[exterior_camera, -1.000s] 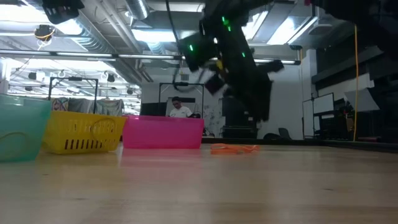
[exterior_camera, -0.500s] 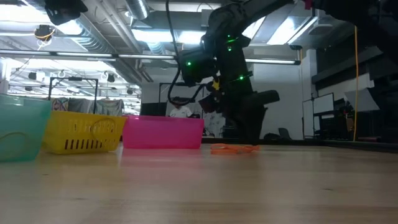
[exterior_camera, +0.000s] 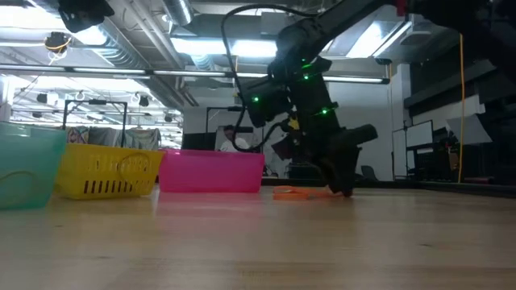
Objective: Sort rubber bands into baskets
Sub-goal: Put the orange rubber band into the red bin
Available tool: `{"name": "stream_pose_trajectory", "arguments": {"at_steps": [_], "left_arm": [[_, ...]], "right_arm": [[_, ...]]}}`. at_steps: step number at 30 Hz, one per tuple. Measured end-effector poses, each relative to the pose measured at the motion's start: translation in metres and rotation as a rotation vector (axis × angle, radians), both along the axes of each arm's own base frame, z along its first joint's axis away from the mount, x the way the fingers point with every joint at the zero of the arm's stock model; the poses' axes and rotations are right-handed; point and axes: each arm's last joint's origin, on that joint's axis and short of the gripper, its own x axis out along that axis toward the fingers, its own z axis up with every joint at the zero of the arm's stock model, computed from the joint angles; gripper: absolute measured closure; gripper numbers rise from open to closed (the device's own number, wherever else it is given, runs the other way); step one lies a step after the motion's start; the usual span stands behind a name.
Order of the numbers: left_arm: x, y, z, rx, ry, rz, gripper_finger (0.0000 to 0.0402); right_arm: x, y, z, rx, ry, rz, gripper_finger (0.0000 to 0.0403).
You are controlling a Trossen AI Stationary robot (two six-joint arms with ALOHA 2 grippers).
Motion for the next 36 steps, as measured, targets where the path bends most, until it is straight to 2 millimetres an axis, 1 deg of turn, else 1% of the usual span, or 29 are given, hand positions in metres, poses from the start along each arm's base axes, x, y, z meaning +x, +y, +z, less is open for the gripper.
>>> {"name": "stream_pose_trajectory", "arguments": {"at_steps": [3,7,10,15,16,20,22,26,28,30,33,36], "left_arm": [[0.0,0.0,0.0,0.0,0.0,0.0,0.027],[0.0,0.0,0.0,0.001,0.0,-0.001,0.027],[0.0,0.0,0.0,0.006,-0.002,0.005,0.027],[0.0,0.001,0.0,0.016,-0.006,0.018,0.027],[0.0,0.001,0.0,0.016,-0.006,0.018,0.027],[0.0,0.001,0.0,0.016,-0.006,0.019,0.027],[0.0,0.001,0.0,0.013,-0.006,0.021,0.027],[0.0,0.001,0.0,0.013,-0.006,0.021,0.027],[0.0,0.001,0.0,0.015,-0.006,0.02,0.027],[0.0,0.001,0.0,0.014,-0.006,0.02,0.027],[0.0,0.001,0.0,0.03,-0.006,0.007,0.027],[0.0,0.002,0.001,0.084,-0.018,0.014,0.027]], "right_arm": [[-0.003,0.0,-0.005,-0.001,0.002,0.0,0.0268],[-0.004,0.0,-0.008,0.001,0.001,-0.002,0.0273],[-0.004,0.0,-0.008,0.006,0.002,-0.003,0.03],[-0.003,0.001,-0.006,0.029,0.013,-0.009,0.0384],[-0.003,0.001,-0.004,0.034,0.014,-0.01,0.0393],[0.0,0.001,0.005,0.05,0.014,-0.016,0.0381],[0.001,0.001,0.014,0.057,0.0,-0.018,0.0383],[-0.001,0.002,0.045,0.054,-0.011,-0.021,0.0399],[-0.002,0.002,0.056,0.05,0.008,-0.038,0.0395],[0.0,0.001,0.073,0.044,-0.002,-0.05,0.0393],[0.006,0.0,0.098,0.033,-0.071,-0.05,0.0399],[0.016,-0.001,0.122,0.017,-0.198,-0.047,0.0398]]}}
